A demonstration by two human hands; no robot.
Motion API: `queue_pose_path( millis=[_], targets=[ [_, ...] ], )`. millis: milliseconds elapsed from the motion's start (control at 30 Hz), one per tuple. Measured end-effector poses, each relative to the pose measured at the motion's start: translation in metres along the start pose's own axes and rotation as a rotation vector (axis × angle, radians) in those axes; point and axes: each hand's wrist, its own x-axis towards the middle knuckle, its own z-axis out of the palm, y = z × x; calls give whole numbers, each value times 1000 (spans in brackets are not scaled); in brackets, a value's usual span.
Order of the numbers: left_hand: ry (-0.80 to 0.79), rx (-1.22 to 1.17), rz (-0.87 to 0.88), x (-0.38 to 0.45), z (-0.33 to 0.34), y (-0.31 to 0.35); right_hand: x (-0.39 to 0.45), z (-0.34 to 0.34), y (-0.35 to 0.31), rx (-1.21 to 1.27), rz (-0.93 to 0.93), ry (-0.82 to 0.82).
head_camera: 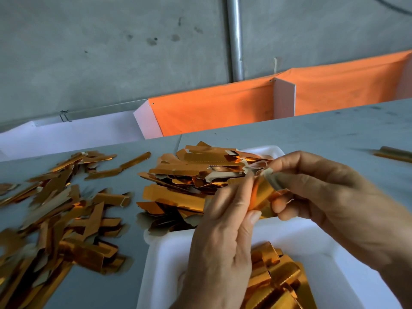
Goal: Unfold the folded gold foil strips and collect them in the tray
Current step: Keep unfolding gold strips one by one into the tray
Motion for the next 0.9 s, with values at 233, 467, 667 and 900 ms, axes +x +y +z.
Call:
queue_pose_path(
  millis=[233,467,667,900],
  targets=[
    [20,-112,16,0,-2,-1,-1,-2,-3,41,-35,-19],
    [-2,-93,38,0,-1,-2,-1,-6,-3,-28,-72,-61],
    [23,-142,70,0,-3,-2,-2,-7,-7,-86,-106,-122],
    [0,-108,91,0,-5,-2,-1,0,-6,-138,-135,-52]
  ],
)
